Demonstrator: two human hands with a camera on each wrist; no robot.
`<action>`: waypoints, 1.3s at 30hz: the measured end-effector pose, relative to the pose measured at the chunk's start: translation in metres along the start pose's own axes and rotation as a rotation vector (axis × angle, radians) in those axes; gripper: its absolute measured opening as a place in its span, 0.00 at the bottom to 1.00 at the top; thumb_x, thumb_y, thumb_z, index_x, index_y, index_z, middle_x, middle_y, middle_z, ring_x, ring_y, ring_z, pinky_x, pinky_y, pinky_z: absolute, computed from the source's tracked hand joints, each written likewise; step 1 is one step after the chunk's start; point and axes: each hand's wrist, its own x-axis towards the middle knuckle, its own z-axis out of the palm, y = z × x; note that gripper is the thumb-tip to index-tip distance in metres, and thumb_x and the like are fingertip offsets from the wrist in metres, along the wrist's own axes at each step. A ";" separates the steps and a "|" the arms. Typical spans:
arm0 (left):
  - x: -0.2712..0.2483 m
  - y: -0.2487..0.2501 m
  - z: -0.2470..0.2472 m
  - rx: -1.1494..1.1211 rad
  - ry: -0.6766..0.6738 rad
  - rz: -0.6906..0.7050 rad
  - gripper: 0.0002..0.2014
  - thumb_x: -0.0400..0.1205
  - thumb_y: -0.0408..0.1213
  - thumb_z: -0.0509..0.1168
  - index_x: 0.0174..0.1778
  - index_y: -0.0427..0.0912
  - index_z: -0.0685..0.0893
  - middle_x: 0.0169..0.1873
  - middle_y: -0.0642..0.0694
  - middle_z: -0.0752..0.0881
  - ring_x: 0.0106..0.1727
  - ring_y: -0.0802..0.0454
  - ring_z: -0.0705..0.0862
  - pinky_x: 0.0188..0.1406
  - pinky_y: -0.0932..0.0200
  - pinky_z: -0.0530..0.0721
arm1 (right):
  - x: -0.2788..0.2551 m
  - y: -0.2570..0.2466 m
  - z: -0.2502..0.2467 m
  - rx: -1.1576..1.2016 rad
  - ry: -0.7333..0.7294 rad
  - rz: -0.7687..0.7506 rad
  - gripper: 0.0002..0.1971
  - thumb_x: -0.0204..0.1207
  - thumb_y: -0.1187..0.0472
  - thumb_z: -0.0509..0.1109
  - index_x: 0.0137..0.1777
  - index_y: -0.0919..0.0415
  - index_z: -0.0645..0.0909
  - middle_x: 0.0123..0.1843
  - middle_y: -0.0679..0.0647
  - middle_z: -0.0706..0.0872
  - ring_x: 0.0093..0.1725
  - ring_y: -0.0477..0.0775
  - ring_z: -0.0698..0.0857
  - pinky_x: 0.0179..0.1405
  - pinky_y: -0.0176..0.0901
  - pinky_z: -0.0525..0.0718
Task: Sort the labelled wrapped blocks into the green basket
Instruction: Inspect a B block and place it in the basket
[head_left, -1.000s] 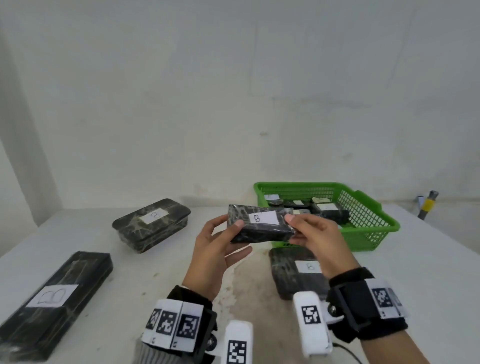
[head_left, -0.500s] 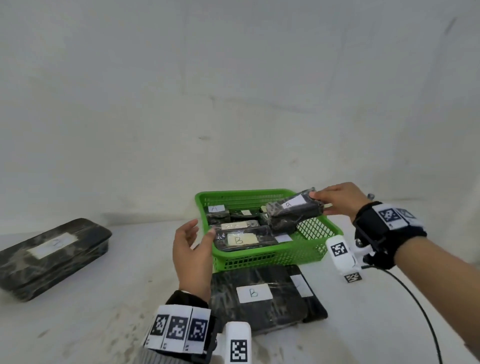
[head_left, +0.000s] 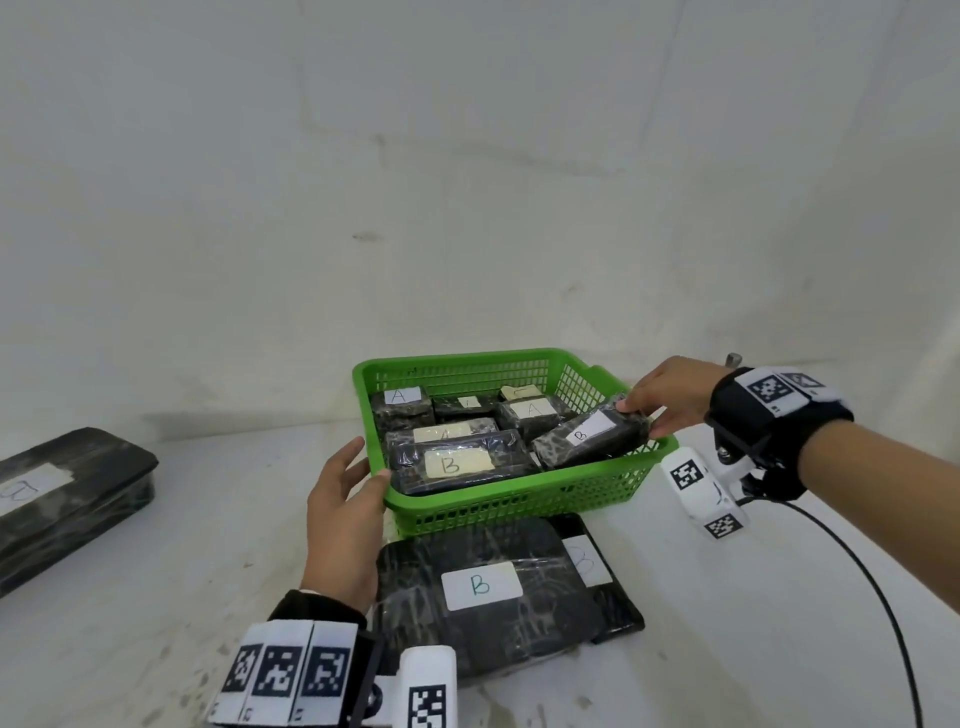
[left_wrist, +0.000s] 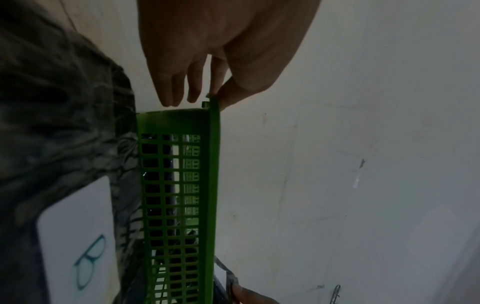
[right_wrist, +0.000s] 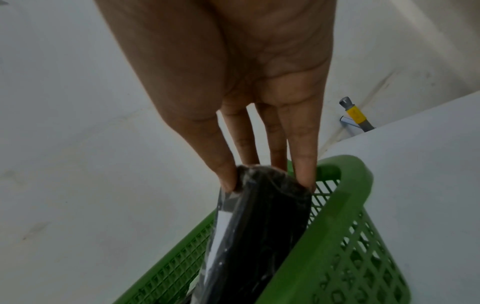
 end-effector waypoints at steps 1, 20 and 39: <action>0.000 -0.001 0.000 0.002 -0.005 0.008 0.22 0.86 0.22 0.59 0.75 0.42 0.74 0.66 0.35 0.83 0.66 0.39 0.82 0.56 0.52 0.80 | 0.002 0.001 -0.001 -0.008 -0.010 0.008 0.13 0.75 0.59 0.77 0.53 0.69 0.86 0.52 0.59 0.90 0.38 0.55 0.91 0.35 0.36 0.86; 0.001 -0.005 -0.003 -0.006 -0.037 0.061 0.21 0.86 0.22 0.59 0.71 0.46 0.77 0.64 0.36 0.84 0.63 0.40 0.84 0.54 0.53 0.81 | 0.041 0.005 0.022 -0.192 0.000 0.014 0.12 0.73 0.64 0.79 0.53 0.70 0.87 0.38 0.60 0.90 0.29 0.52 0.87 0.38 0.44 0.90; 0.004 -0.010 -0.008 0.038 -0.047 0.095 0.21 0.85 0.22 0.59 0.70 0.46 0.79 0.62 0.37 0.85 0.65 0.39 0.84 0.61 0.47 0.81 | 0.067 -0.001 0.030 -0.363 -0.090 0.002 0.07 0.73 0.69 0.75 0.49 0.67 0.91 0.30 0.52 0.91 0.46 0.55 0.92 0.54 0.51 0.90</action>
